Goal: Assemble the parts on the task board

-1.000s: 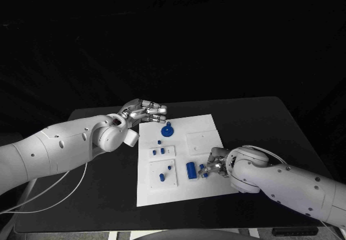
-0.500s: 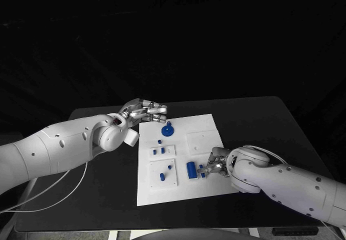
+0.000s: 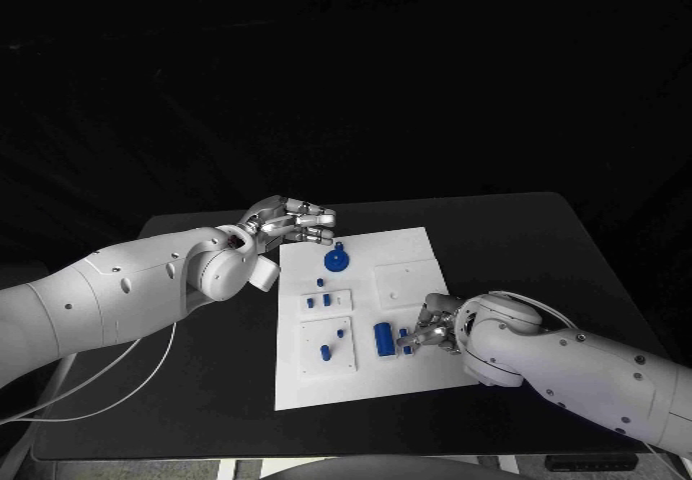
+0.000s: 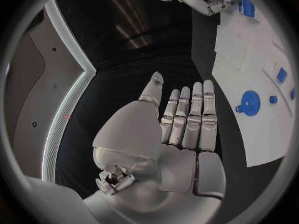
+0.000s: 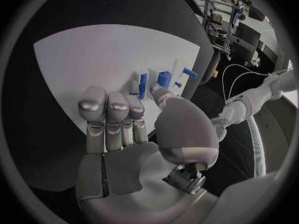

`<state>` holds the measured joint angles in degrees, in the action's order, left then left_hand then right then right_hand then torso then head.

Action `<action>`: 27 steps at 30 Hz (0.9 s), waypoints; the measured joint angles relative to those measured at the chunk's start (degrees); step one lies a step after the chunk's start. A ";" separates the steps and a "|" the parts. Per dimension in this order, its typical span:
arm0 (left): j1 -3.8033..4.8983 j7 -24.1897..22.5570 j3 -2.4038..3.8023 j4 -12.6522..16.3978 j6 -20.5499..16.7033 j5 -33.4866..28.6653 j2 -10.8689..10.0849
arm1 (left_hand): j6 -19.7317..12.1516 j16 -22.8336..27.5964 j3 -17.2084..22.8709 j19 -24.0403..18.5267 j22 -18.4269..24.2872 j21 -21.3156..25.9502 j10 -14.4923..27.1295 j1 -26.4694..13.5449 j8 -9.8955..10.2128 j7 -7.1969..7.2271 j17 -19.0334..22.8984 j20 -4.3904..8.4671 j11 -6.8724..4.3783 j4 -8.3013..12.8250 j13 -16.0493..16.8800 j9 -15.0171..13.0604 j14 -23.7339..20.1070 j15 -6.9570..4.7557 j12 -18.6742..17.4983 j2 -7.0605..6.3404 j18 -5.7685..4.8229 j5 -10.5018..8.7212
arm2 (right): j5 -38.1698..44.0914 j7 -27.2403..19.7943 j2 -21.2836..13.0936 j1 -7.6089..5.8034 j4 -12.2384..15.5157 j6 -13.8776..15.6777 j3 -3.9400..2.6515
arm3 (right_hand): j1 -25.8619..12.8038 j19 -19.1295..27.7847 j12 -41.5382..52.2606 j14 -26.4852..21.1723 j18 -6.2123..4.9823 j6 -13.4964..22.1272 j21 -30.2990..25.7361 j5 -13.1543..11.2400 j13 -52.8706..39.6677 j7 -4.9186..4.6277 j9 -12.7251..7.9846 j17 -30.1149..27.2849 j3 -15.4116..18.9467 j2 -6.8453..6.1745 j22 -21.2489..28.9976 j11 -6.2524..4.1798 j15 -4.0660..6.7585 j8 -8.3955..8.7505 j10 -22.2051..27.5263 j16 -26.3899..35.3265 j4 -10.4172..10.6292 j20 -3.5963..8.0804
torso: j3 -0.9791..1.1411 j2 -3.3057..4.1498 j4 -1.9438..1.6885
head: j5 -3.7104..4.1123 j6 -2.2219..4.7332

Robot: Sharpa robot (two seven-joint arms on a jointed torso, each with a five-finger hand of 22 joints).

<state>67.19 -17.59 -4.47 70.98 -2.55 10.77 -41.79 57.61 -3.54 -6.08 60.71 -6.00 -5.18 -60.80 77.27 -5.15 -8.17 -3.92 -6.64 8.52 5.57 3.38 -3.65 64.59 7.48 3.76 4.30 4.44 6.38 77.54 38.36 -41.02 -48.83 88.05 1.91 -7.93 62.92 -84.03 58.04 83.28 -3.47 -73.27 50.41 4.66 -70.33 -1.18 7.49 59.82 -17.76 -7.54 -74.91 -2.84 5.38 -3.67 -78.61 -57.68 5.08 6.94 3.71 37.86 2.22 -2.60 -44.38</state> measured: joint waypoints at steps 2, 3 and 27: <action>0.00 0.00 0.00 0.00 0.00 0.01 -0.01 | 0.00 0.00 0.00 0.00 0.00 0.00 0.00 0.00 0.00 0.00 0.00 0.00 0.00 0.00 0.00 0.00 0.00 0.00 0.00 0.00 0.00 0.00 | -0.02 -0.25 -0.25 0.04 0.18 0.18 0.05 | 0.00 0.00 -0.18 0.00 0.00 0.31 -0.15 0.00 0.13 -0.31 -0.12 -0.04 -0.37 0.00 0.00 0.00 0.00 0.00 0.00 0.23 -0.39 0.00 | 0.00 -0.01 0.00 | -0.03 0.02; 0.00 0.01 0.00 0.00 0.00 0.01 -0.01 | 0.00 0.00 0.00 0.00 0.00 0.00 0.00 0.00 0.00 0.00 0.00 0.00 0.00 0.00 0.00 0.00 0.00 0.00 0.00 0.00 0.00 0.00 | -0.05 -0.41 -0.40 0.07 0.27 0.28 0.06 | 0.00 0.00 -0.21 0.00 0.01 0.33 -0.15 0.00 0.14 -0.33 -0.17 -0.07 -0.52 0.00 0.00 -0.01 0.00 0.01 0.00 0.22 -0.54 0.00 | 0.00 -0.02 0.00 | -0.04 0.04; 0.03 -2.88 0.01 -4.51 -3.60 -4.56 0.60 | 0.94 0.00 0.41 0.21 -0.01 -0.23 -2.28 0.69 0.00 0.51 -0.06 0.21 -1.03 0.41 0.00 0.00 1.35 -0.52 0.00 0.68 0.00 0.66 | -19.19 -23.52 -2.31 -7.65 -11.67 9.43 -5.44 | 7.64 1.92 -20.17 -4.49 -1.42 9.29 -36.31 16.16 19.18 -3.66 -3.40 -11.33 26.15 9.91 7.74 2.42 -1.56 0.02 9.35 17.99 -5.59 -2.07 | -0.72 -2.01 1.33 | -0.14 4.22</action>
<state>67.22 -20.47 -4.46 66.47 -6.16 6.21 -41.20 58.54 -3.54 -5.67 60.92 -6.00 -5.41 -63.08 77.95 -5.15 -7.66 -3.97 -6.43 7.49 5.99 3.38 -3.65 65.94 6.96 3.76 4.98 4.44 7.04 58.36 14.84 -43.33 -56.47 76.37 11.34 -13.38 70.56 -82.10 37.87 78.79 -4.89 -63.98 14.09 20.82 -51.15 -4.83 4.09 48.50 8.40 2.37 -67.17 -0.42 3.82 -3.65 -69.26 -39.69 -0.50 4.87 2.99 35.86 3.55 -2.74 -40.16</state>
